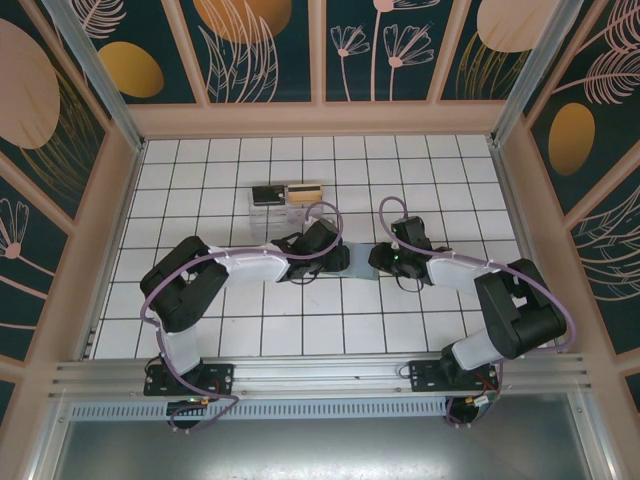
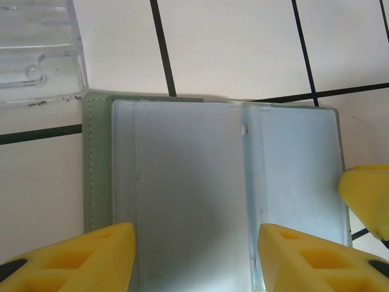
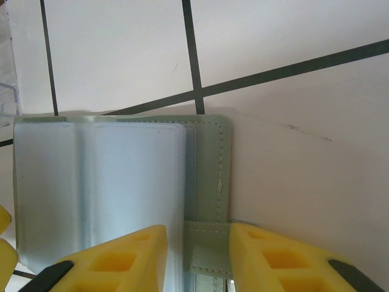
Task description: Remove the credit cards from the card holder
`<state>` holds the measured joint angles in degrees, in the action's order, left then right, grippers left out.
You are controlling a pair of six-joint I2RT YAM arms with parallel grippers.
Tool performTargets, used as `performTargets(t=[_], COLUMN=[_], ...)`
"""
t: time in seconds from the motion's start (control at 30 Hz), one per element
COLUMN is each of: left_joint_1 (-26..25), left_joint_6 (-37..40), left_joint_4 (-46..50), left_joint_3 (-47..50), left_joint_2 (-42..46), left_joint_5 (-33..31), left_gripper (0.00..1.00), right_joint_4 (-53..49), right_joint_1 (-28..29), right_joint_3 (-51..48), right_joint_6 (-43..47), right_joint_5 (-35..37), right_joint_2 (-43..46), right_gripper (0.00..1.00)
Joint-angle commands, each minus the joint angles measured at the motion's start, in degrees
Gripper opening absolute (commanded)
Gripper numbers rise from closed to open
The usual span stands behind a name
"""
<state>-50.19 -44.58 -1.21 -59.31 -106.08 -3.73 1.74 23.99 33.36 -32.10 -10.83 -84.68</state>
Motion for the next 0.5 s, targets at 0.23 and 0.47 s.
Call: performTargets(t=[0.23,0.47], left_joint_1=[0.33,0.29], left_joint_6=[-0.16,-0.51], left_joint_4=[1.87,2.33], left_joint_3=[0.07,-0.01], left_joint_2=[-1.82,-2.53], left_joint_5=[-0.94,-0.93], left_gripper=[0.57,0.56], right_joint_4=[-2.08,-1.97], right_joint_1=[0.36,0.36], right_joint_3=[-1.46,-1.55], right_joint_6=[-0.58,-0.6], right_joint_5=[-0.33,-0.24], right_joint_2=[0.05,0.0], right_gripper=[0.35,0.35])
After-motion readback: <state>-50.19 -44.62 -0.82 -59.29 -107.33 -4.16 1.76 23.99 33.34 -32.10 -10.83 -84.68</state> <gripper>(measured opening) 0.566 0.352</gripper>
